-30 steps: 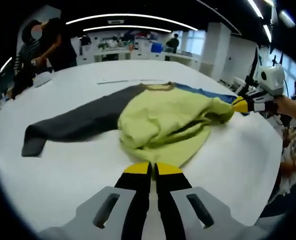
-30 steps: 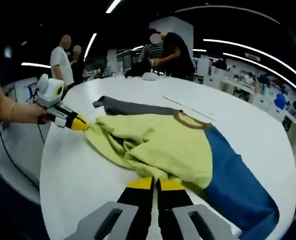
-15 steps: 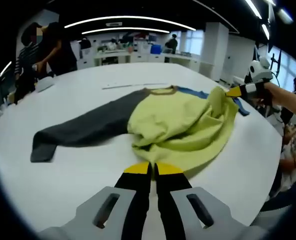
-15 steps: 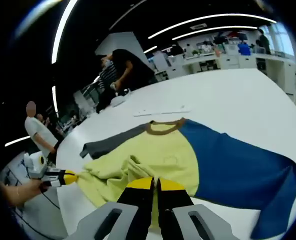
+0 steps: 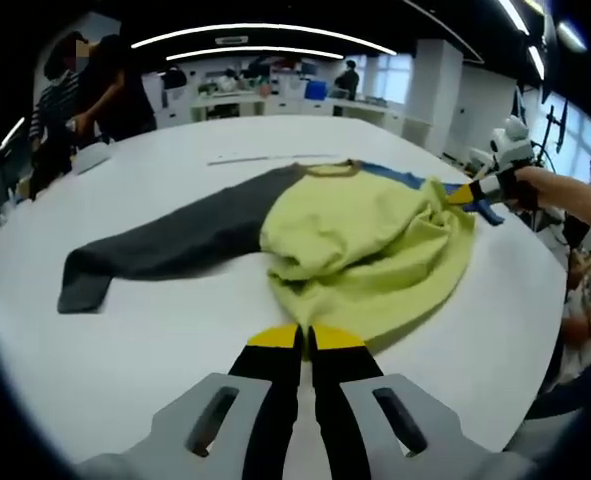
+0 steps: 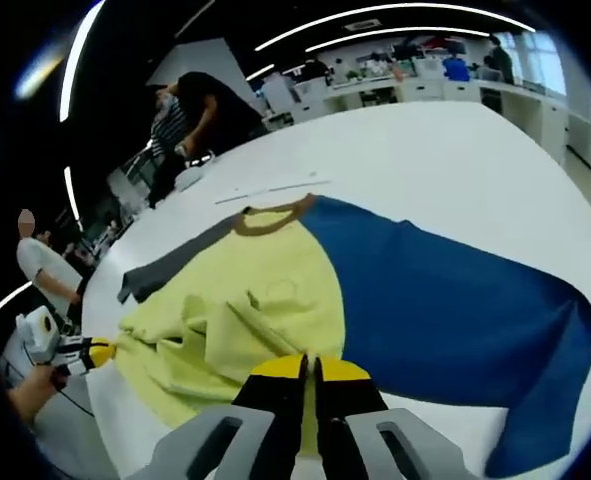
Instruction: Fold the garment on the visible template until the final outline fits inside the template.
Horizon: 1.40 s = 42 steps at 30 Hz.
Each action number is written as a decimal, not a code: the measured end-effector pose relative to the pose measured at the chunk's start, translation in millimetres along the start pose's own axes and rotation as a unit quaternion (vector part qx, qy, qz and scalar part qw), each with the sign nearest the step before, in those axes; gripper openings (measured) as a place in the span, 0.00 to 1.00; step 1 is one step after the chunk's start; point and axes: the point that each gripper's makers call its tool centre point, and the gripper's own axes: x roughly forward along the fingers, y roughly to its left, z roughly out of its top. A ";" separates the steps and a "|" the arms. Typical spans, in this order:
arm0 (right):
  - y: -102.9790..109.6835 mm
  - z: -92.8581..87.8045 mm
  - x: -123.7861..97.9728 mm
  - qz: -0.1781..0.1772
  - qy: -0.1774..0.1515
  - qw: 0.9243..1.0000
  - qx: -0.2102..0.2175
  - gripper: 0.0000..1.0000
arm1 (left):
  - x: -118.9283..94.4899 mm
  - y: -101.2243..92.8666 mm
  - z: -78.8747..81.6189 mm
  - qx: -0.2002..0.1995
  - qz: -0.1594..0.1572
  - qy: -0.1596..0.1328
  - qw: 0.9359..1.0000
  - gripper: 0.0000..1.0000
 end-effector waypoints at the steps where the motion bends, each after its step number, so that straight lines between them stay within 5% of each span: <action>1: 0.7 0.4 -0.7 -0.001 -0.001 1.000 -0.008 0.00 | 0.1 0.0 -0.8 -0.001 0.000 0.001 1.000 0.01; 14: -6.1 -17.8 -26.4 -0.027 0.030 0.993 -0.109 0.18 | -0.5 0.8 -14.4 -0.019 0.006 0.009 1.000 0.12; 30: -19.3 -34.2 -23.6 -0.030 0.049 0.988 -0.144 0.00 | 1.8 10.2 -30.3 0.002 0.033 0.042 0.999 0.10; 42: -9.3 -44.2 -31.8 -0.035 0.051 0.986 -0.155 0.00 | 5.2 4.5 -28.4 -0.015 0.022 0.040 0.999 0.04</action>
